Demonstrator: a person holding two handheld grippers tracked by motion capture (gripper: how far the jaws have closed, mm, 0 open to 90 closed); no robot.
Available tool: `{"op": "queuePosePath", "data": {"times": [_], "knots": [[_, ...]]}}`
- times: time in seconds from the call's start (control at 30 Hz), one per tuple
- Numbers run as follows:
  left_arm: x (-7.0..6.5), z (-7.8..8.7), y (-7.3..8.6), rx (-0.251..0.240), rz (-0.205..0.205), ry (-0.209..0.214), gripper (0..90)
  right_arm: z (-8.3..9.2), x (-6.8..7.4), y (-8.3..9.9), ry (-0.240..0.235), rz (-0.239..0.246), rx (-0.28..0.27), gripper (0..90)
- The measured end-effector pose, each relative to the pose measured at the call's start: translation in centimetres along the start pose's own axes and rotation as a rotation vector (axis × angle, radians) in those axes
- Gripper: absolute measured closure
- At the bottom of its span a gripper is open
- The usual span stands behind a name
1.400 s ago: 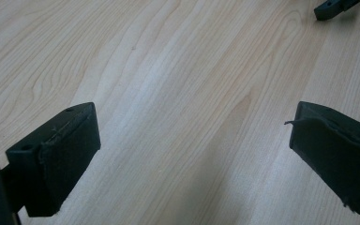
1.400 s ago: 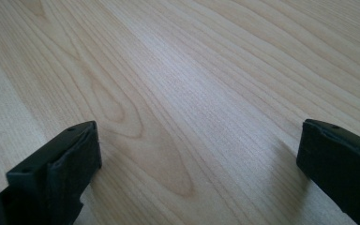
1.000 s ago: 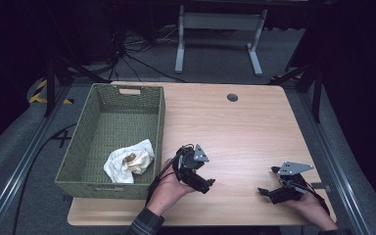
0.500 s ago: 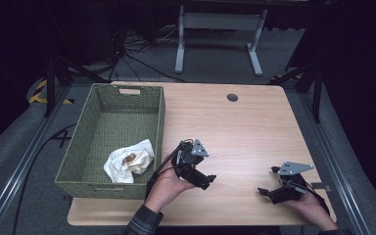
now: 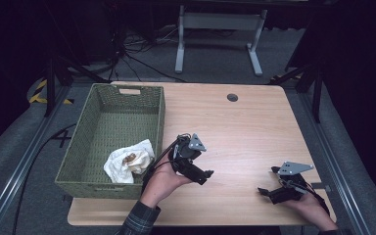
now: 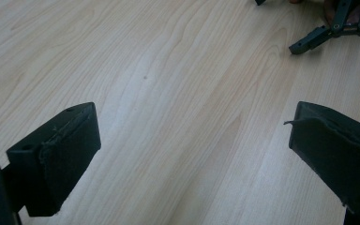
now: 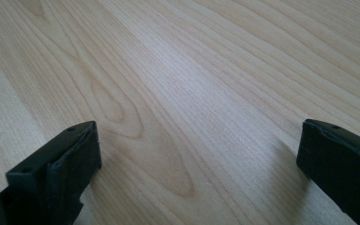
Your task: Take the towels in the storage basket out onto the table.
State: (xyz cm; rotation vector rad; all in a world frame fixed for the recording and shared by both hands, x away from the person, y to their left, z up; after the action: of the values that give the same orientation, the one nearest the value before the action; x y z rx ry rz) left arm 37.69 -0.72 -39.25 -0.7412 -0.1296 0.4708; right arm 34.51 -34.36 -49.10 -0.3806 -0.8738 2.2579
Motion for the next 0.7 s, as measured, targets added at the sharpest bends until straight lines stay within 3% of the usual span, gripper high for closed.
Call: {"op": "queuePosePath", "data": {"times": [0.3,0.7], "knots": [[0.7,0.9,-0.2,0.010,0.011,0.014,3.2,0.0,0.0,0.0,0.000,0.000,-0.001,0.4],[2.1,2.8,-0.7,0.011,0.002,-0.017,3.4,0.0,0.0,0.0,0.000,0.000,0.000,0.3]]}}
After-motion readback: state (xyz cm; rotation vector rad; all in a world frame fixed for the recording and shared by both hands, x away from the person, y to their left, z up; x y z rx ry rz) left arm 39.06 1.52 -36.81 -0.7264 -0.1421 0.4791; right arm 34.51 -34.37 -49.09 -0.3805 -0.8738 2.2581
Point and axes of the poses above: each handheld gripper's, and its own axes: z roughly backward along the jaws, y roughly out of its underside, x roughly to its left, the point moved 3 cm from there along -z, roughly forward along the jaws, and after that the axes turned 2 degrees about x, right-handed, at the moved point
